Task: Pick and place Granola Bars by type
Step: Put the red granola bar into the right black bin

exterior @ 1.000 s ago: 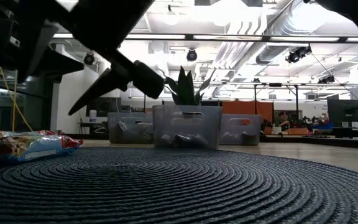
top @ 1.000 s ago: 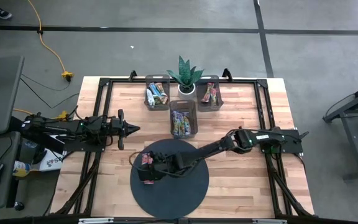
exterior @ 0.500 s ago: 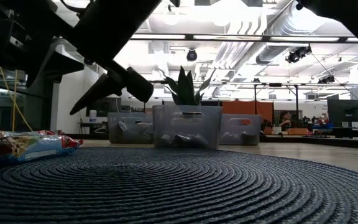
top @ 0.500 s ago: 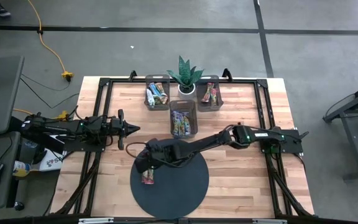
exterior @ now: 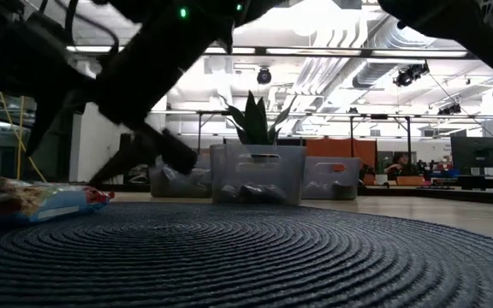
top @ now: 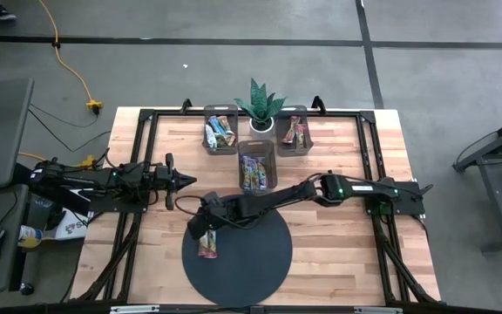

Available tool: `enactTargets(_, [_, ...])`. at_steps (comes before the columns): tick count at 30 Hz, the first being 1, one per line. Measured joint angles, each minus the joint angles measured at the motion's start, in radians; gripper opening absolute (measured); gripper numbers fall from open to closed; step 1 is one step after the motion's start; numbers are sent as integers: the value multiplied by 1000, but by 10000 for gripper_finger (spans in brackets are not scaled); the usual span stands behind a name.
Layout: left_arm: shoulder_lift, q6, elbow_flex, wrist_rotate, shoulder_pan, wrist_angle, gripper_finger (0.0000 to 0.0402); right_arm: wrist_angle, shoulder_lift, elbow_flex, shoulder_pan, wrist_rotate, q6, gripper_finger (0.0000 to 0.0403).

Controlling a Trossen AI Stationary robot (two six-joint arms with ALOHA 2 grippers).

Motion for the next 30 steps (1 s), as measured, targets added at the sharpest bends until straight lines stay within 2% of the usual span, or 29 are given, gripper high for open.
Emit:
enactTargets(12, [0,0,0,0,0,0,1,-10,17,0,1,13,-9,262])
enactTargets(22, [0,0,0,0,0,0,1,-156,16,4,24,32,-28,262])
enactTargets(30, [0,0,0,0,0,0,1,-155,14,3,29,35,-24,261])
